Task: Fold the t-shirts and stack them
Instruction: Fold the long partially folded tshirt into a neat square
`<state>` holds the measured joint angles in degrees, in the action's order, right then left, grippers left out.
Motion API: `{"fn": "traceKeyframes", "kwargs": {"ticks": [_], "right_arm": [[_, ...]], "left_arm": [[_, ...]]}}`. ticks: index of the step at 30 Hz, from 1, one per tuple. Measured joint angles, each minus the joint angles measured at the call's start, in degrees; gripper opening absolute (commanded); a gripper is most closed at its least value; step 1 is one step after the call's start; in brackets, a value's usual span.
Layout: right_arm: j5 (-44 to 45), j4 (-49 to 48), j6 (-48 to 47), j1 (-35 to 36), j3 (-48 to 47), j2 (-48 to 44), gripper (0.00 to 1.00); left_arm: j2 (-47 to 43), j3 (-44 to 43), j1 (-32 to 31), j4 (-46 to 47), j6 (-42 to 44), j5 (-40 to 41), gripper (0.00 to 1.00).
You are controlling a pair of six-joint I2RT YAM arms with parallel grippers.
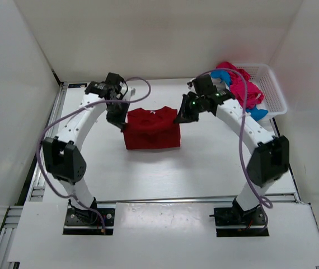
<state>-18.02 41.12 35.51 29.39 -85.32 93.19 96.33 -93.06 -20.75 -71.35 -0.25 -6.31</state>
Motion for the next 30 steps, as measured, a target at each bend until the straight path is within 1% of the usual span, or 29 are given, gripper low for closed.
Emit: {"fn": "traceKeyframes", "kwargs": {"ticks": [4, 8, 12, 16, 19, 20, 21, 22, 23, 24, 25, 26, 27, 29, 30], "right_arm": [[-2.54, 2.16, -2.23, -3.85, -12.5, 12.09, 0.0], [-4.85, 2.93, -3.21, -7.08, -21.22, 22.53, 0.0], [-6.69, 3.91, -2.93, -9.9, -28.24, 31.41, 0.0], [-8.33, 3.37, -1.88, -11.74, -31.47, 36.85, 0.01], [-9.79, 1.86, -0.22, -12.63, -32.37, 39.5, 0.07], [-10.45, 1.16, 0.44, -12.85, -32.57, 40.33, 0.17], [-10.95, 0.37, 1.25, -13.11, -32.81, 41.11, 0.23], [-11.43, -0.57, 2.05, -13.31, -33.22, 42.03, 0.31], [-11.89, -1.49, 3.02, -13.57, -33.79, 43.01, 0.49], [-12.2, -2.45, 3.85, -13.77, -34.36, 44.04, 0.52], [-12.31, -3.39, 4.5, -14.03, -34.88, 44.92, 0.54], [-12.39, -4.42, 5.16, -14.27, -35.39, 45.83, 0.56], [-12.39, -5.42, 5.75, -14.53, -35.8, 46.53, 0.58], [-12.0, -7.06, 6.8, -15.06, -36.0, 47.01, 0.58], [-11.72, -7.52, 7.04, -15.28, -36.0, 47.01, 0.58]], "left_arm": [[9.11, -10.82, 3.28, -0.09, 0.02, -0.17, 0.1], [17.14, -16.63, 4.15, 0.2, 0.02, -0.28, 0.1], [23.56, -19.43, 4.7, 1.64, 0.02, -0.33, 0.1], [27.54, -20.28, 5.14, 4.61, 0.0, -0.2, 0.1], [29.81, -21.99, 5.51, 6.62, 0.0, 0.11, 0.1], [30.45, -22.6, 5.64, 7.41, 0.0, 0.2, 0.1], [31.06, -23.37, 5.79, 7.89, 0.0, 0.31, 0.1], [31.71, -23.93, 5.97, 8.7, 0.02, 0.57, 0.19], [32.26, -24.15, 6.12, 9.57, 0.11, 1.05, 0.31], [32.72, -24.46, 6.29, 10.12, 0.26, 1.42, 0.45], [33.29, -24.72, 6.47, 10.97, 0.2, 2.16, 0.63], [33.73, -25.0, 6.64, 11.61, 0.37, 3.15, 0.77], [34.25, -25.33, 6.93, 12.31, 0.28, 4.17, 0.8], [34.88, -26.25, 7.45, 13.77, 0.24, 7.45, 0.84], [34.97, -26.75, 7.8, 14.34, 0.24, 9.01, 0.84]]}}
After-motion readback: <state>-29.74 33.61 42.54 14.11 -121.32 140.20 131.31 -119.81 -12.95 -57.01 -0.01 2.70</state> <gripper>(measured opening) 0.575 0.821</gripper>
